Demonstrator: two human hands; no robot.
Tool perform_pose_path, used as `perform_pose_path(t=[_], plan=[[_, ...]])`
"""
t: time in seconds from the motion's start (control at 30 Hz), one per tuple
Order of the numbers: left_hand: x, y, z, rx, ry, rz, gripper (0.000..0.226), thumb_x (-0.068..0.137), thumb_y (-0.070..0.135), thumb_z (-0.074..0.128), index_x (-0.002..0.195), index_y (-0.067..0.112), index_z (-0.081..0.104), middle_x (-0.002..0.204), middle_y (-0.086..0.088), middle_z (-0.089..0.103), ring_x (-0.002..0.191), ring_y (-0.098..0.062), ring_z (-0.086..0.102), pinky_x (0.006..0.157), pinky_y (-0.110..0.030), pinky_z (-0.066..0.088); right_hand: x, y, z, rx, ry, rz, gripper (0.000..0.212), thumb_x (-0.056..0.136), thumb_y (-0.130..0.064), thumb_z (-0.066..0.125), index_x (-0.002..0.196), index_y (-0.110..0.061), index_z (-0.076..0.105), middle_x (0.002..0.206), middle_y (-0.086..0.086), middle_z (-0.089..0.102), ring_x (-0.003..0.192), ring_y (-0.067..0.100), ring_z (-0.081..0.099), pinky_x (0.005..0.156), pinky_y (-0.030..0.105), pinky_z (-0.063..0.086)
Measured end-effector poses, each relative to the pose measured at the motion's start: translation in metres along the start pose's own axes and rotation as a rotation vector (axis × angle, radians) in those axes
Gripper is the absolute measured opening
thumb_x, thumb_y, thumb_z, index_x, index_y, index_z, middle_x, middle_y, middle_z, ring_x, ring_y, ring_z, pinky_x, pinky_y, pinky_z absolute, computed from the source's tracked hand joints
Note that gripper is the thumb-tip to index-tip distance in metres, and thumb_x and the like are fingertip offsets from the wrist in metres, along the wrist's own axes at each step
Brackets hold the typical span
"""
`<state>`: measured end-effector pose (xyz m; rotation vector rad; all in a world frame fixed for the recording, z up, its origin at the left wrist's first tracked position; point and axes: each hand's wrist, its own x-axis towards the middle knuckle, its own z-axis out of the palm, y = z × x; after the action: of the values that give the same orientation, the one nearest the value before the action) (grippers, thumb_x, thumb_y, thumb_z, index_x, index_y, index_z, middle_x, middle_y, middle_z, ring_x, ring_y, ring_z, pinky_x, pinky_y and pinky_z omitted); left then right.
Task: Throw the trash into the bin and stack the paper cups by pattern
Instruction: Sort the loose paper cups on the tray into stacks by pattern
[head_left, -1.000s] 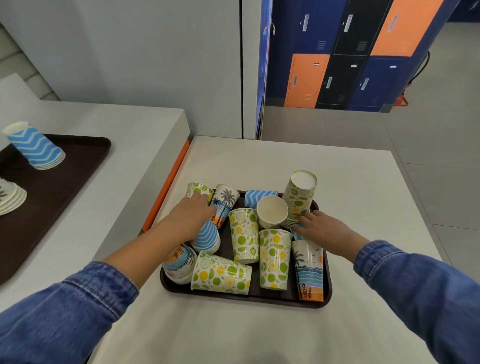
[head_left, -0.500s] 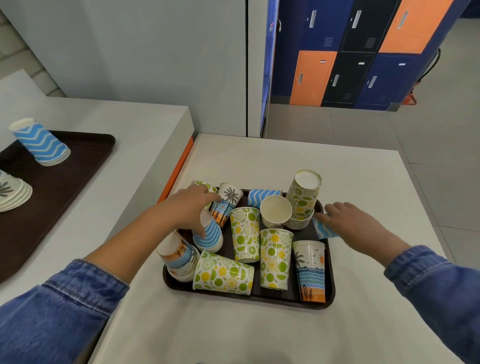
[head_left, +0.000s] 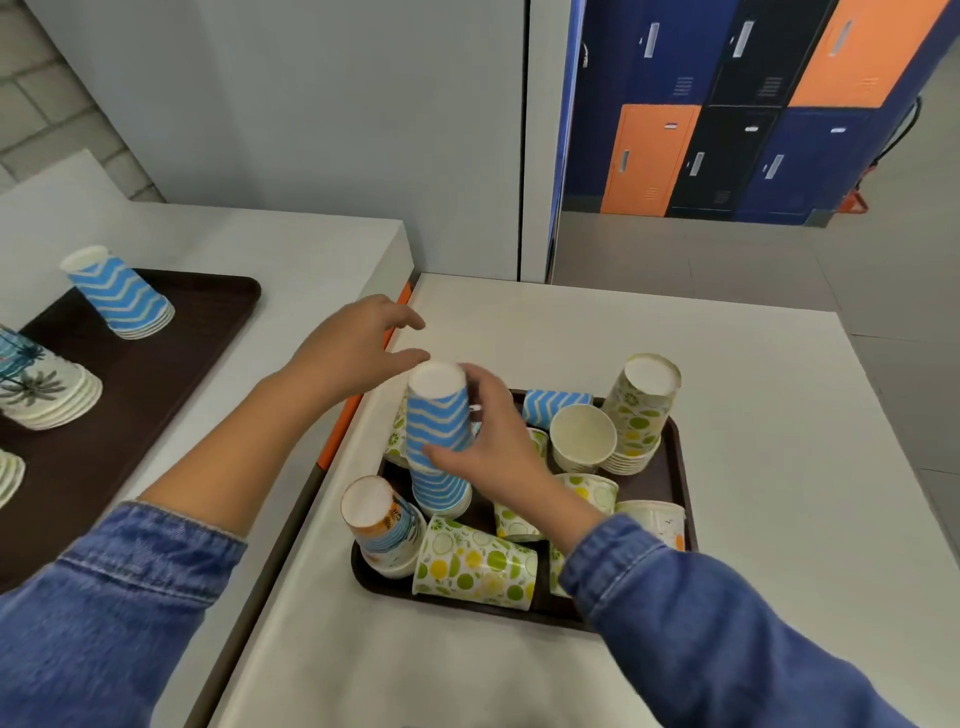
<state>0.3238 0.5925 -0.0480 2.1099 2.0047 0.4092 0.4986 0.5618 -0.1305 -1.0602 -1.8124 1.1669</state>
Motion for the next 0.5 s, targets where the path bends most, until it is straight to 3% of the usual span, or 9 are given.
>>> perform_pose_path(t=[0.13,0.23,0.3,0.43,0.5], plan=[[0.009,-0.016,-0.007,-0.045,0.12,-0.015,0.025,0.087,0.028,0.062,0.111,0.021,0.066,0.109,-0.002,0.062,0.1,-0.017,0.057,0.084,-0.031,0.045,0.0,0.022,0.027,-0.031,-0.053,0.029,0.072,0.069,-0.019,0.079,0.13,-0.019,0.041,0.121,-0.009,0.049,0.108,0.001,0.046,0.087,0.006,0.036],[0.017,-0.023,-0.01,-0.085,0.164,-0.04,0.024,0.088,0.025,0.06,0.11,0.019,0.066,0.108,-0.002,0.063,0.098,-0.018,0.058,0.084,-0.035,0.049,-0.001,0.04,0.034,-0.119,-0.066,0.082,0.076,0.068,-0.019,0.08,0.134,-0.017,0.04,0.124,-0.007,0.049,0.113,0.006,0.047,0.096,0.02,0.041],[0.026,-0.022,-0.007,-0.113,0.154,-0.028,0.022,0.088,0.025,0.06,0.109,0.019,0.065,0.106,0.0,0.062,0.095,-0.015,0.057,0.082,-0.032,0.048,-0.002,0.048,0.038,-0.205,-0.108,0.134,0.088,0.07,-0.023,0.08,0.142,-0.018,0.032,0.139,-0.002,0.043,0.128,0.012,0.042,0.107,0.027,0.037],[0.054,-0.003,0.017,-0.154,-0.034,0.115,0.023,0.087,0.026,0.062,0.108,0.018,0.066,0.106,0.001,0.063,0.097,-0.014,0.057,0.083,-0.028,0.048,-0.003,0.045,0.031,-0.271,-0.195,0.204,0.111,0.07,-0.033,0.082,0.152,-0.021,0.009,0.152,-0.002,0.029,0.139,0.014,0.029,0.108,0.027,0.029],[0.072,0.014,0.036,-0.105,-0.185,0.215,0.026,0.086,0.028,0.064,0.11,0.017,0.066,0.108,-0.001,0.063,0.1,-0.015,0.056,0.084,-0.028,0.046,-0.005,0.037,0.013,-0.302,-0.154,0.171,0.106,0.073,-0.037,0.079,0.152,-0.022,0.009,0.153,-0.001,0.028,0.14,0.013,0.029,0.111,0.029,0.03]])
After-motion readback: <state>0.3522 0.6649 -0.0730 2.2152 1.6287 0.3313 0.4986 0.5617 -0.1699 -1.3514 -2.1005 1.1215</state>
